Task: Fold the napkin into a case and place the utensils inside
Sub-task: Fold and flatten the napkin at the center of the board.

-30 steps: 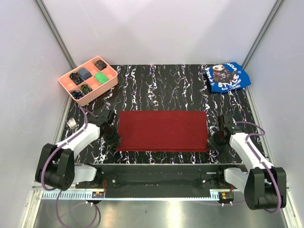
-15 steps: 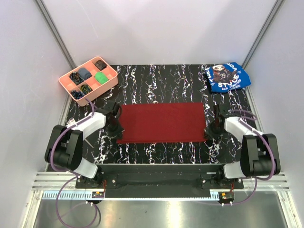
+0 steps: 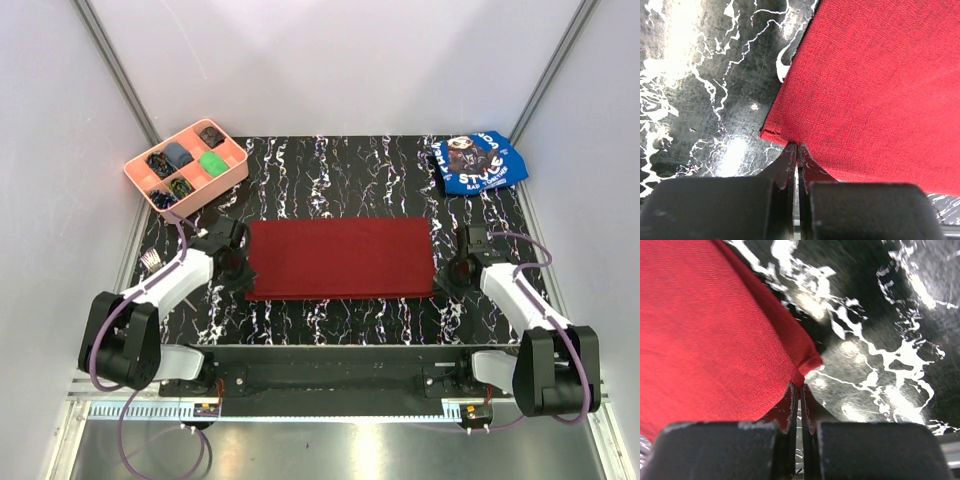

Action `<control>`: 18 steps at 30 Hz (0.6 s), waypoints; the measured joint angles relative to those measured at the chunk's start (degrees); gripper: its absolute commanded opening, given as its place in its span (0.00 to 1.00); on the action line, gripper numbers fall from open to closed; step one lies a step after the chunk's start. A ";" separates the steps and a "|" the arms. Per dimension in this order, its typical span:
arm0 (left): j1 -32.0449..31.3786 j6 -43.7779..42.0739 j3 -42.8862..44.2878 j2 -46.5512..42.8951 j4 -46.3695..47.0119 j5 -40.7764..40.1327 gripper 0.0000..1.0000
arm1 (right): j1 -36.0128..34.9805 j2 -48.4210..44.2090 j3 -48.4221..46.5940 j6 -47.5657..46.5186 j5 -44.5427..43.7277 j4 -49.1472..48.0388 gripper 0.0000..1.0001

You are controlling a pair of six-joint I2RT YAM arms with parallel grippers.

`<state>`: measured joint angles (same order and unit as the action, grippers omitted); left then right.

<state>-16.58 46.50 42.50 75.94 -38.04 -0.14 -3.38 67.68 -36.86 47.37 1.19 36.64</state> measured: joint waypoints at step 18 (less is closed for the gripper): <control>-0.24 0.09 0.02 5.44 0.76 -1.66 0.00 | -0.02 7.65 0.48 0.46 1.44 -0.59 0.00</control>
<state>-16.82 46.59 42.52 81.38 -37.28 -1.80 -3.40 75.33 -36.38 47.83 2.63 36.05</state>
